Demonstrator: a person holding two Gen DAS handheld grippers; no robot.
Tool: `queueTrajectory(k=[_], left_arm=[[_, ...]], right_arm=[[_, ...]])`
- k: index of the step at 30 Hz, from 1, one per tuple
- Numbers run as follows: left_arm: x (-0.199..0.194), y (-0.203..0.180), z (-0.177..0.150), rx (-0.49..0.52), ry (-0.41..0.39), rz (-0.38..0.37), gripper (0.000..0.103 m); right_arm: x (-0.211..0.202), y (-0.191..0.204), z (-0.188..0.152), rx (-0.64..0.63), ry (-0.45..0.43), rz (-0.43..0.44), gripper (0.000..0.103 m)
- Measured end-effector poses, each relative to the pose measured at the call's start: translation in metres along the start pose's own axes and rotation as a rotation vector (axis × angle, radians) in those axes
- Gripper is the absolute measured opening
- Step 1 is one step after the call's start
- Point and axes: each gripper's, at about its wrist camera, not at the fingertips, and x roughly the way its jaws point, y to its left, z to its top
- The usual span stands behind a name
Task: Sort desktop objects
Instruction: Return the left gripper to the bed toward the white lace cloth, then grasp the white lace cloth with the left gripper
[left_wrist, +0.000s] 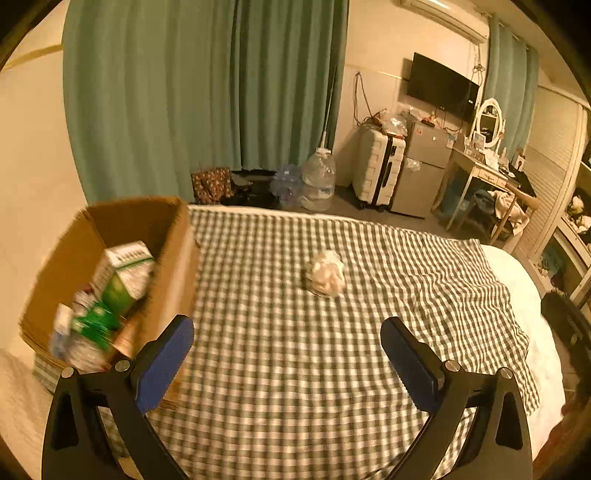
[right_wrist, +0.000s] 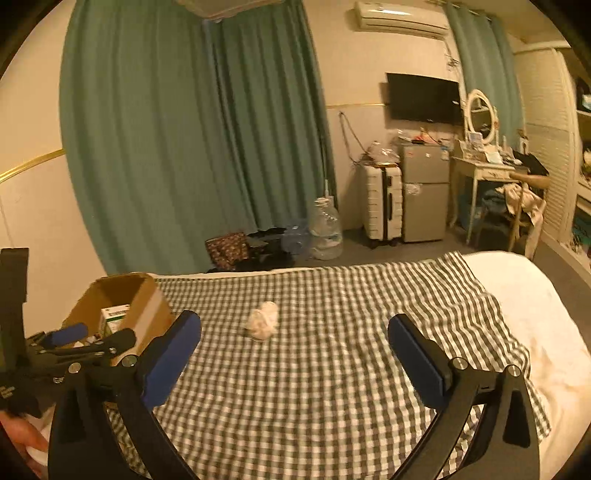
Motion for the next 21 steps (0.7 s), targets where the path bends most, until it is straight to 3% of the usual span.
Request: queueTrajectory(k=[7,16,21], left_arm=[[0.064,-0.030,-0.014,0.010,0.018,0.011,0.103],[0.186,-0.049,-0.002,0.005,0.051,0.017,0.103],[0.246,-0.057,0.007,-0.006,0.055,0.038,0.103]], right_arm=[[0.063,-0.041,-0.027,0.005,0.069,-0.041,0.102],[0.175,-0.079,-0.045,0.059,0.140,-0.068,0.102],[0.220,-0.085,-0.057,0.018,0.176,-0.076,0.102]])
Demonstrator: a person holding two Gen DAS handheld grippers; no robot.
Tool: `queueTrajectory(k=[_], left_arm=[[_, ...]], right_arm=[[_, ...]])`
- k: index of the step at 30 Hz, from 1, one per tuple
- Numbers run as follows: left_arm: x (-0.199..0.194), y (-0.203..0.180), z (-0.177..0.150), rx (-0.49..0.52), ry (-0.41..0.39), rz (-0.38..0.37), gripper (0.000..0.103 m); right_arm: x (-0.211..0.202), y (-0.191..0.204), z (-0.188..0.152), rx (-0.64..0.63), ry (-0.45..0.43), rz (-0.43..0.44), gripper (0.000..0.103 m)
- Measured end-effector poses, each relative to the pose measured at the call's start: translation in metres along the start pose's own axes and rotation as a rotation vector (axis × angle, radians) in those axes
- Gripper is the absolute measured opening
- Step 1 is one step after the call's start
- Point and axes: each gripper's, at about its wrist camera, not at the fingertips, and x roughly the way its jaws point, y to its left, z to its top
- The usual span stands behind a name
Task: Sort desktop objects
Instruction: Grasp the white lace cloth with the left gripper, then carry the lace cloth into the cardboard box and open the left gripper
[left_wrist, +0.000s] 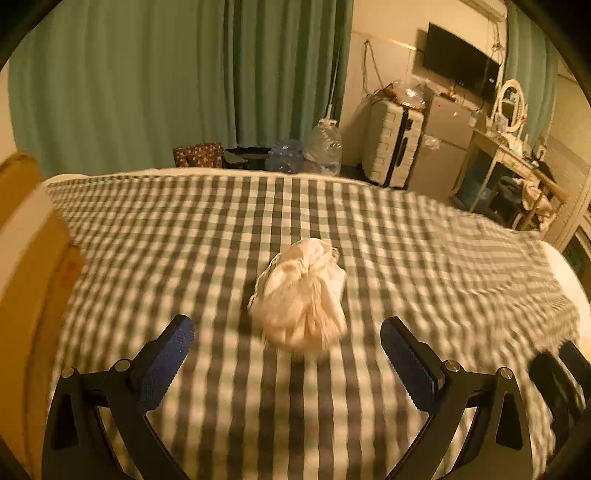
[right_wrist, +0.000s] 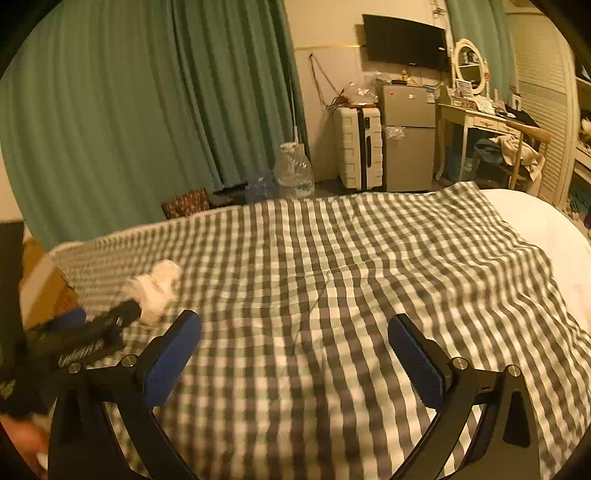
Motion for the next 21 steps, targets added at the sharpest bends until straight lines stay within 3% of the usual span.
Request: queueTrajectory(k=[2,4,5,6,9,13,17,21], left_arm=[[0.022,-0.001,0.002,-0.004,-0.001,-0.009,0.102],[0.035,0.000,0.004,-0.014,0.005,-0.019,0.084],[0.040,0.001,0.004,-0.011,0.027,-0.027,0.044],[0.047,0.001,0.004,-0.003,0.059,-0.044,0.015],[0.034,0.000,0.006,0.036,0.045,-0.073,0.012],[-0.010,0.003,0.009,0.070,0.028,-0.110,0.012],[-0.079,0.018,0.018,0.057,-0.003,-0.152,0.012],[-0.163,0.045,0.030,0.066,-0.080,-0.165,0.012]], right_arm=[[0.010,-0.005,-0.005,0.006,0.017,0.001,0.102],[0.021,-0.014,-0.011,0.033,0.054,-0.004,0.102],[0.023,-0.017,-0.014,0.046,0.067,-0.007,0.102],[0.024,-0.020,-0.015,0.057,0.073,-0.006,0.102],[0.018,-0.022,-0.016,0.057,0.074,-0.016,0.102],[-0.012,-0.020,-0.015,0.057,0.046,-0.025,0.102],[-0.052,-0.001,-0.003,0.041,0.039,-0.003,0.102],[-0.120,0.037,0.018,0.025,-0.043,0.053,0.102]])
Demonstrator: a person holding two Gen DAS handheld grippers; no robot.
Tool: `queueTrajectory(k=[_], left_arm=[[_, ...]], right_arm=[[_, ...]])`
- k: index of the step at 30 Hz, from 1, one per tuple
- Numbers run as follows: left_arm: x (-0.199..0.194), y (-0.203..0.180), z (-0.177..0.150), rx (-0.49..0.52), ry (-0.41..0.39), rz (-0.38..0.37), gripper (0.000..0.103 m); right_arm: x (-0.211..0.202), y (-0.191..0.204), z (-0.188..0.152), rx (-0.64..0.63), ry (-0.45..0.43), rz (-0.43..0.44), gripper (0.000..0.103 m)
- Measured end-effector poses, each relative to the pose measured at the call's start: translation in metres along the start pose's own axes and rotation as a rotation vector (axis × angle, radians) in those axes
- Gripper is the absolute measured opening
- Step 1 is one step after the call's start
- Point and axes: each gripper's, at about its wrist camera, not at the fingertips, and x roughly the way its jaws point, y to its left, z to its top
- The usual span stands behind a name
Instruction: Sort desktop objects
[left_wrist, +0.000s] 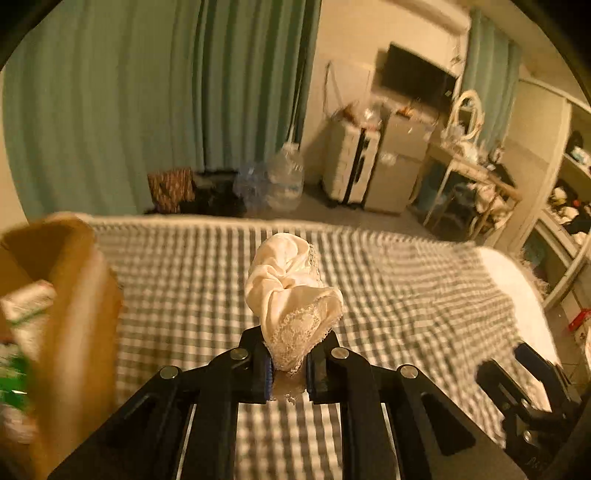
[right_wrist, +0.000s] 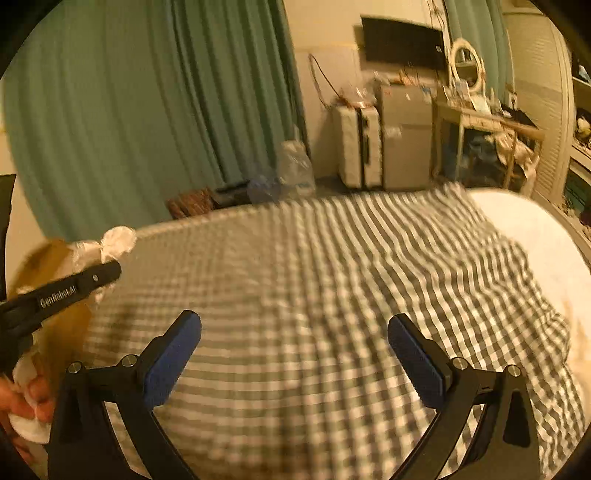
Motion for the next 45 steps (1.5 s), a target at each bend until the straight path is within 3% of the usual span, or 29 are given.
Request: queueTrajectory(k=[4,8,12,16,17,19,21,22,25,28,32,36,39,45], left_arm=[[-0.088,0.033,0.020,-0.054,-0.091,-0.009,0.012],[-0.151,0.074,0.031,-0.053,-0.116,0.031,0.012],[-0.177,0.124,0.017,-0.067,-0.081,0.060,0.012],[-0.170,0.168,-0.007,-0.100,-0.058,0.067,0.015],[-0.163,0.176,-0.014,-0.100,-0.045,0.077,0.019],[-0.148,0.191,-0.029,-0.098,-0.021,0.081,0.038],[-0.137,0.200,-0.039,-0.103,0.007,0.106,0.095],[-0.130,0.204,-0.042,-0.113,0.037,0.126,0.103],[-0.126,0.211,-0.050,-0.099,0.071,0.098,0.103],[-0.129,0.214,-0.056,-0.082,0.055,0.153,0.103],[-0.135,0.208,-0.061,-0.053,0.028,0.187,0.103],[-0.143,0.203,-0.056,-0.043,0.001,0.139,0.103],[-0.147,0.198,-0.054,-0.016,-0.023,0.158,0.103],[-0.148,0.201,-0.054,-0.033,-0.033,0.167,0.103]], right_arm=[[-0.060,0.055,0.020,-0.044,-0.067,0.075,0.102],[-0.109,0.116,0.029,-0.077,-0.125,0.128,0.102],[-0.129,0.167,0.018,-0.082,-0.121,0.174,0.102],[-0.121,0.203,0.000,-0.121,-0.070,0.177,0.102],[-0.118,0.209,-0.004,-0.128,-0.059,0.172,0.102],[-0.109,0.216,-0.013,-0.133,-0.041,0.157,0.102],[-0.102,0.218,-0.018,-0.128,-0.026,0.126,0.102],[-0.097,0.217,-0.021,-0.128,-0.014,0.105,0.102],[-0.088,0.210,-0.022,-0.135,0.030,0.043,0.102],[-0.089,0.199,-0.020,-0.083,0.026,-0.002,0.102],[-0.095,0.193,-0.022,-0.002,0.001,-0.007,0.102],[-0.091,0.205,-0.020,-0.049,0.003,-0.046,0.102],[-0.090,0.211,-0.021,-0.094,0.007,-0.049,0.102],[-0.086,0.203,-0.023,-0.068,0.019,-0.039,0.102]])
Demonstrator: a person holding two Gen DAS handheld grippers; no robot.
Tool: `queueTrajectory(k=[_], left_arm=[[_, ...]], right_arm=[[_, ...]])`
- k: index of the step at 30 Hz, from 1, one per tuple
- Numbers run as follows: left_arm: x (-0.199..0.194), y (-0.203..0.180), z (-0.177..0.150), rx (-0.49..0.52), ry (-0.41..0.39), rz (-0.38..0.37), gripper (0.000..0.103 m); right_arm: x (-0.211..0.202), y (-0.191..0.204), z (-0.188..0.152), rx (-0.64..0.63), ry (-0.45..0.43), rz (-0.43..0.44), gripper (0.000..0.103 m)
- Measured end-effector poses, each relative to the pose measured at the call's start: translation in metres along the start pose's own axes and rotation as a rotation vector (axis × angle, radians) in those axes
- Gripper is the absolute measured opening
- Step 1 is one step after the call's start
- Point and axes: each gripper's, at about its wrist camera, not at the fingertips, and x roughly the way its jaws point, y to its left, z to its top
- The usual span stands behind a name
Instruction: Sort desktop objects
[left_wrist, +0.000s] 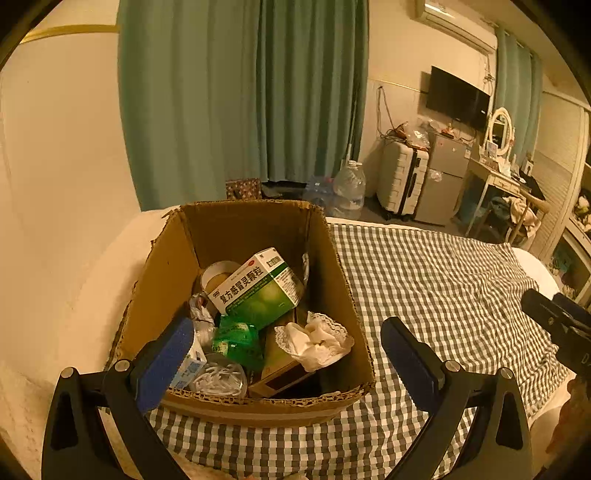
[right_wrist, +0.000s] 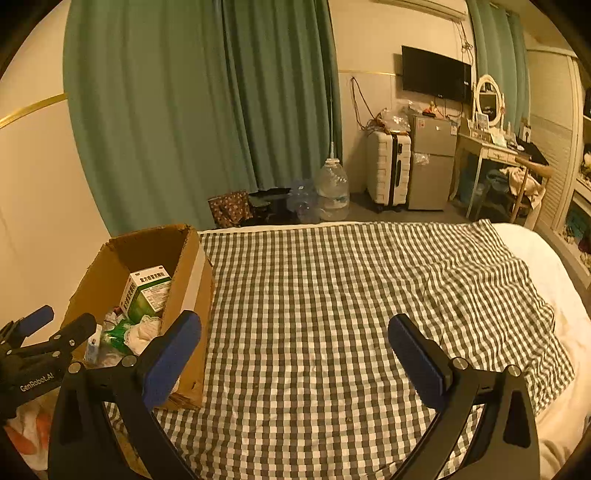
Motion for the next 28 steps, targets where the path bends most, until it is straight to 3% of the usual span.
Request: queueTrajectory(k=[14,25,28], left_arm=[[0.001,0.000,-0.001,0.015,-0.009,0.028,0.103],[0.000,0.003,-0.005,-0.041,0.007,-0.075,0.103],[-0.003,-0.001,-0.004,-0.041,0.007,-0.043,0.103]], right_arm=[[-0.001,-0.003,-0.004,-0.003,0.010,-0.010,0.102],[0.002,0.012,-0.011,-0.083,0.010,-0.034,0.102],[0.004,0.014,-0.012,-0.093,0.017,-0.042,0.102]])
